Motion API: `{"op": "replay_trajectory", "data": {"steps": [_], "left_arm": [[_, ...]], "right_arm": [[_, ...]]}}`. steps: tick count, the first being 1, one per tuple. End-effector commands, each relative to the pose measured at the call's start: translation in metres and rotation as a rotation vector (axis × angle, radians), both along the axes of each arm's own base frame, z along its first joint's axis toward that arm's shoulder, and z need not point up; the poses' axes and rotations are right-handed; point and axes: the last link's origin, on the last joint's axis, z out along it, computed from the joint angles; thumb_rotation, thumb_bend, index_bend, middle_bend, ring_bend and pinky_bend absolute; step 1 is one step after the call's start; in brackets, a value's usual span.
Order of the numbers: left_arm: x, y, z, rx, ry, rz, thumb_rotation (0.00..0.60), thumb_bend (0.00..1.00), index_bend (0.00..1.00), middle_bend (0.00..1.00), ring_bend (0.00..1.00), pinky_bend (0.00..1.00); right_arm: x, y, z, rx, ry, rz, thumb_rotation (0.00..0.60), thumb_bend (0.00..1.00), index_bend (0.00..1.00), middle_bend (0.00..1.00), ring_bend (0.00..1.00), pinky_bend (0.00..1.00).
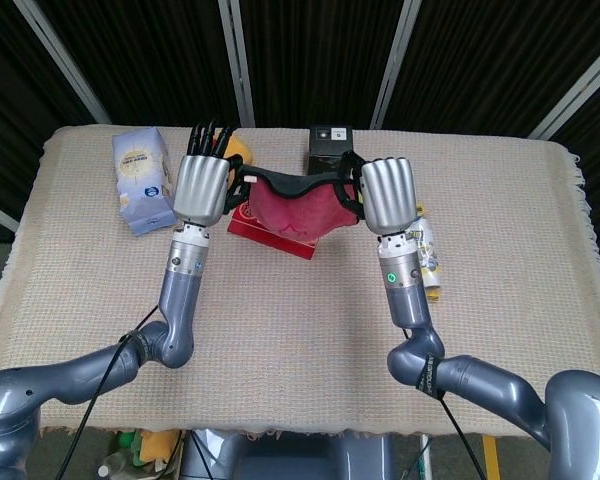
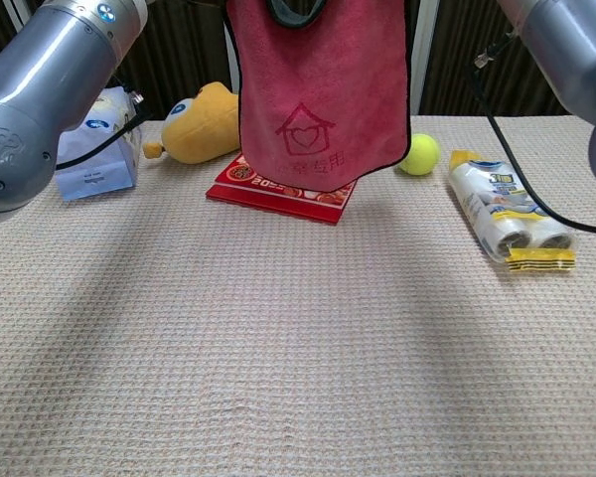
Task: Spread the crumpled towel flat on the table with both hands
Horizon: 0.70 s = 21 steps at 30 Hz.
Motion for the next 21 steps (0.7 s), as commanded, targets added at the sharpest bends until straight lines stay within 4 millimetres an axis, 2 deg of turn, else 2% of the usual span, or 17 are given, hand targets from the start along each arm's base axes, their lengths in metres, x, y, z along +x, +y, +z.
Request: {"op": "replay_trajectory", "data": {"steps": [1,4,8,14,21], "left_arm": [[0.0,0.001,-0.002,-0.004,0.002,0.001,0.6,0.63,0.71,0.14,0.0,0.0],[-0.006,0.0,-0.01,-0.025,0.025,0.008,0.6,0.63,0.71,0.14,0.0,0.0],[-0.019,-0.009,-0.027,-0.072,0.053,0.02,0.6,0.63,0.71,0.14,0.0,0.0],[-0.036,-0.032,-0.047,-0.143,0.069,0.022,0.6,0.63,0.71,0.14,0.0,0.0],[-0.054,-0.062,-0.054,-0.192,0.057,0.012,0.6,0.63,0.71,0.15,0.0,0.0]], "right_arm": [[0.0,-0.002,-0.002,0.002,0.0,0.001,0.6,0.65,0.76,1.0,1.0,1.0],[-0.008,-0.001,-0.008,0.018,0.009,-0.013,0.6,0.65,0.76,1.0,1.0,1.0],[-0.027,0.005,-0.02,0.051,0.03,-0.047,0.6,0.65,0.76,1.0,1.0,1.0],[-0.054,0.023,-0.035,0.106,0.033,-0.083,0.6,0.65,0.76,1.0,1.0,1.0],[-0.068,0.05,-0.047,0.149,0.041,-0.075,0.6,0.65,0.76,1.0,1.0,1.0]]}}
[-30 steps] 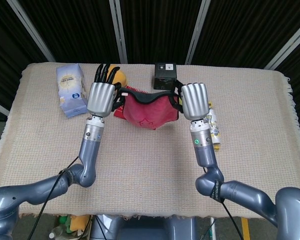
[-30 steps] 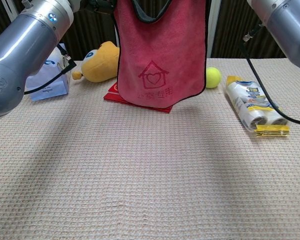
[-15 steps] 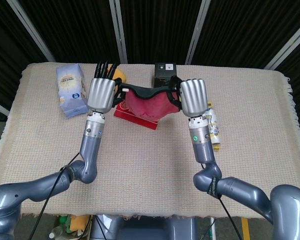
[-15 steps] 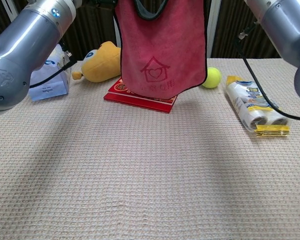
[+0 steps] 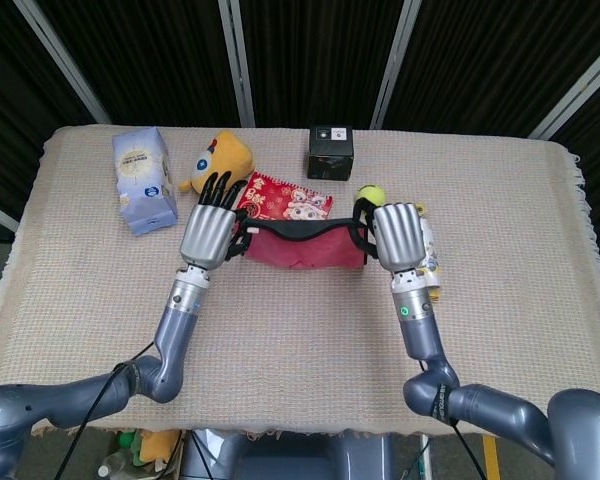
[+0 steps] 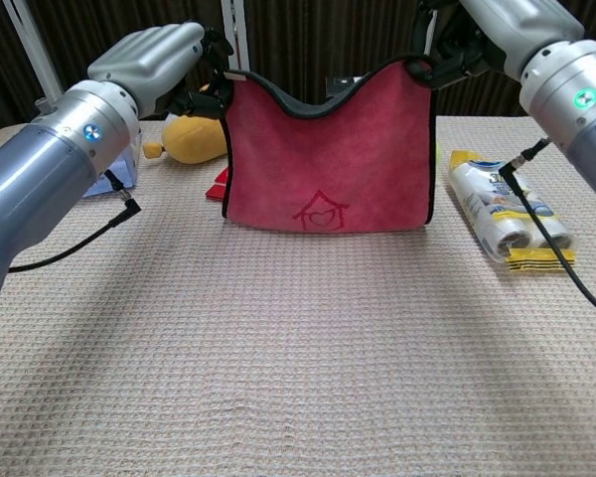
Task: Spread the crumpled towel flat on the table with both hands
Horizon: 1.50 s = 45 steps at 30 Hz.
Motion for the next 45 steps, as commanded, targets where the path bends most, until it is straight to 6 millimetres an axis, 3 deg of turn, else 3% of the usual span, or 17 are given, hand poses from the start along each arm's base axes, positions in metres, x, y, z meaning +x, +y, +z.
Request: {"op": "replay_trajectory", "data": {"steps": [1,15,45], "left_arm": [[-0.01,-0.014,0.0,-0.014,-0.006,-0.003,0.6,0.63,0.71,0.15,0.0,0.0],[-0.036,-0.052,-0.006,-0.068,0.004,0.003,0.6,0.63,0.71,0.15,0.0,0.0],[-0.06,-0.11,-0.021,-0.167,0.077,-0.034,0.6,0.63,0.7,0.14,0.0,0.0]], "right_arm": [[-0.004,0.013,-0.004,0.016,0.003,0.009,0.6,0.65,0.76,1.0,1.0,1.0],[-0.03,0.062,-0.027,0.091,0.067,0.002,0.6,0.65,0.76,1.0,1.0,1.0],[-0.074,0.128,-0.064,0.255,0.203,-0.05,0.6,0.65,0.76,1.0,1.0,1.0]]}}
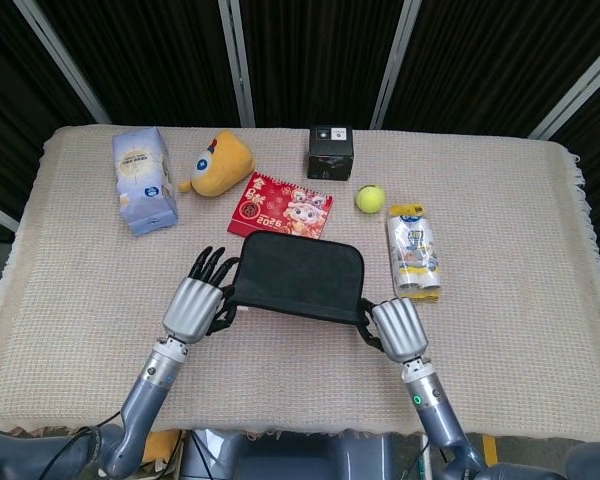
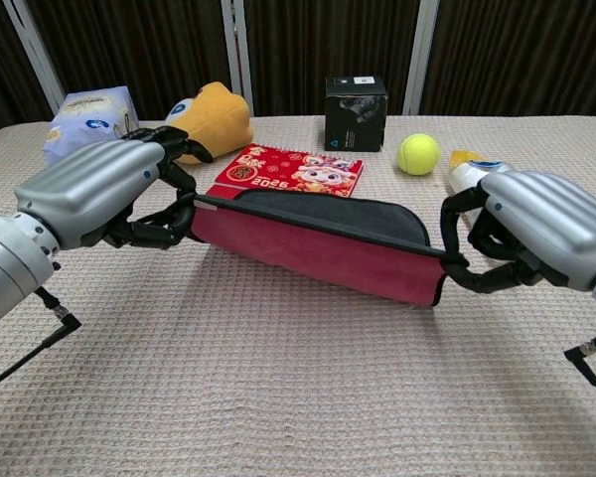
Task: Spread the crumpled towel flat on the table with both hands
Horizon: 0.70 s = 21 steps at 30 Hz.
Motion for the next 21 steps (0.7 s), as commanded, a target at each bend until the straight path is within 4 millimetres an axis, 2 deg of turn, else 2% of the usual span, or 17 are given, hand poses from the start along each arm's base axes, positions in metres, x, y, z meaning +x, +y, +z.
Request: {"op": "replay_trajectory", "data": {"steps": [1,12,21], "left_arm": [[-0.002,-0.003,0.001,-0.005,0.007,-0.002,0.6,0.63,0.7,0.14,0.0,0.0],[-0.018,-0.017,0.008,-0.049,0.03,0.011,0.6,0.62,0.69,0.14,0.0,0.0],[-0.032,-0.026,0.013,-0.117,0.064,0.04,0.6,0.52,0.65,0.11,0.0,0.0]], "right_arm": [[0.0,0.006,-0.003,0.017,0.012,-0.001,0.6,0.65,0.76,1.0,1.0,1.0],[0.0,0.029,-0.015,0.06,0.06,-0.002,0.6,0.65,0.76,1.0,1.0,1.0],[-0.002,0.043,-0.025,0.086,0.089,-0.007,0.6,0.65,0.76,1.0,1.0,1.0]]}}
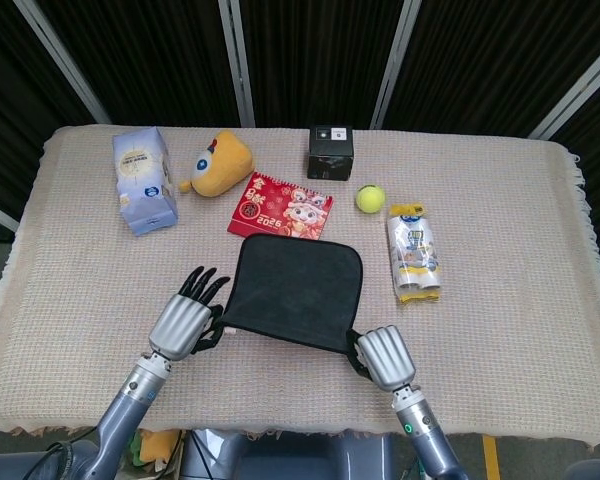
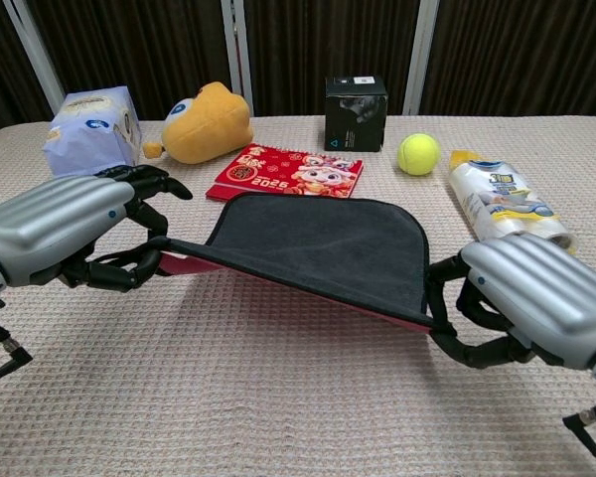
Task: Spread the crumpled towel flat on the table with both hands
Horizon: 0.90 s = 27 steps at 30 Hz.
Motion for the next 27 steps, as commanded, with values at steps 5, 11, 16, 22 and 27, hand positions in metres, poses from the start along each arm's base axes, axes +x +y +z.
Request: {"op": "replay_trajectory", "data": {"steps": [5,11,16,22,27], "left_arm": [[-0.008,-0.005,0.004,-0.026,0.018,0.016,0.6,0.49,0.64,0.1,0.0,0.0],[-0.011,-0.008,0.005,-0.055,0.042,0.021,0.6,0.47,0.61,0.09,0.0,0.0],[-0.011,-0.011,0.004,-0.075,0.056,0.018,0.6,0.43,0.56,0.09,0.0,0.0],[-0.008,-0.013,0.001,-0.085,0.059,0.016,0.6,0.37,0.44,0.08,0.0,0.0],[-0.006,-0.014,0.001,-0.088,0.056,0.014,0.6,0.32,0.34,0.08,0.0,0.0]], "right_arm": [[-0.002,0.006,-0.004,0.009,0.009,0.001,0.6,0.65,0.76,1.0,1.0,1.0],[-0.004,0.01,-0.006,0.016,0.025,0.0,0.6,0.65,0.76,1.0,1.0,1.0],[-0.006,0.013,-0.007,0.025,0.039,0.002,0.6,0.65,0.72,1.0,1.0,1.0],[-0.01,0.014,-0.007,0.031,0.057,-0.001,0.6,0.57,0.56,1.0,1.0,1.0],[-0.011,0.015,-0.008,0.042,0.071,-0.008,0.6,0.51,0.34,1.0,1.0,1.0]]}}
